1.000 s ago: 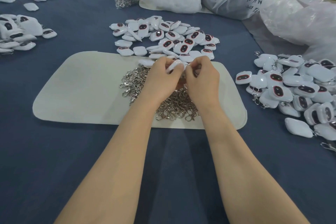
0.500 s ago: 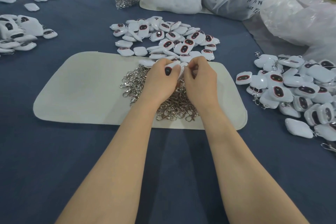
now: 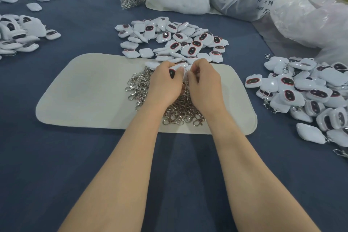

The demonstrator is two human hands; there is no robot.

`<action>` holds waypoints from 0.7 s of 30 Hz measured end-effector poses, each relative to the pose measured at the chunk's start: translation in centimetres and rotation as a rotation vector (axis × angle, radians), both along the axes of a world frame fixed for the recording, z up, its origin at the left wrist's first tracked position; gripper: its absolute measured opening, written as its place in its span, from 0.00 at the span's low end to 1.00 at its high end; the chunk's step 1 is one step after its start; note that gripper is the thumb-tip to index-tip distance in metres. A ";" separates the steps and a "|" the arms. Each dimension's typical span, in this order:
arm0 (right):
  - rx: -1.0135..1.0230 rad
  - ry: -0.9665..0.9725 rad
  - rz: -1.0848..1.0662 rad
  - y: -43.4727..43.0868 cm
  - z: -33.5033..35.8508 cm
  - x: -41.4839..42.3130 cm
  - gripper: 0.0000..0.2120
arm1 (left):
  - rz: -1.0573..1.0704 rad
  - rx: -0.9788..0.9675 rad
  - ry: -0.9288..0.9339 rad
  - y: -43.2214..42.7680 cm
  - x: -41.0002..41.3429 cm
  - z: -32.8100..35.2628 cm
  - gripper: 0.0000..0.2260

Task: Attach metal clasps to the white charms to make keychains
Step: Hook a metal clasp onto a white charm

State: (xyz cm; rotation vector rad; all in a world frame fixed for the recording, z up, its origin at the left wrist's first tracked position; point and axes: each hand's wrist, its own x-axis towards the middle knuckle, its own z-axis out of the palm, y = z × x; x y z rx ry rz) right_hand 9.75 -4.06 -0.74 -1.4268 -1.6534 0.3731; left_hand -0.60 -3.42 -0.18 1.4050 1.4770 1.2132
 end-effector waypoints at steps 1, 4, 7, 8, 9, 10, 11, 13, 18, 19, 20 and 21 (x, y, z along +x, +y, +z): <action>0.000 -0.034 0.011 0.0 -0.1 0.0 0.04 | 0.001 0.004 0.032 0.0 0.0 0.0 0.15; -0.019 -0.120 0.029 0.1 -0.2 0.1 0.03 | 0.020 0.065 0.185 -0.1 -0.2 -0.2 0.14; -0.027 -0.112 0.034 0.2 -0.3 0.2 0.04 | 0.029 0.182 0.341 -0.4 0.1 -0.5 0.09; -0.033 -0.060 0.029 0.2 -0.3 0.2 0.05 | 0.028 0.203 0.351 -0.4 0.2 -0.5 0.08; -0.045 0.012 0.025 0.2 -0.2 0.3 0.06 | 0.027 0.215 0.339 -0.4 0.2 -0.4 0.07; -0.059 0.087 0.022 0.2 -0.2 0.3 0.08 | 0.027 0.211 0.299 -0.3 0.2 -0.3 0.06; -0.066 0.142 0.021 0.2 -0.1 0.3 0.09 | 0.031 0.185 0.230 -0.3 0.2 -0.2 0.05; -0.067 0.175 0.027 0.2 0.0 0.4 0.08 | 0.046 0.075 -0.020 -0.2 0.3 0.2 0.02; -0.071 0.108 0.055 0.2 -0.1 0.1 0.08 | 0.062 -0.191 -0.685 -0.1 0.1 1.0 0.08; -0.072 0.107 0.047 0.2 -0.2 0.1 0.08 | 0.047 -0.209 -0.750 -0.2 0.0 1.1 0.07; -0.081 0.139 0.043 0.2 -0.2 0.0 0.08 | 0.029 -0.219 -0.794 -0.3 -0.1 1.3 0.05; -0.090 0.191 0.042 0.2 -0.1 -0.1 0.08 | 0.013 -0.225 -0.821 -0.4 -0.1 1.4 0.05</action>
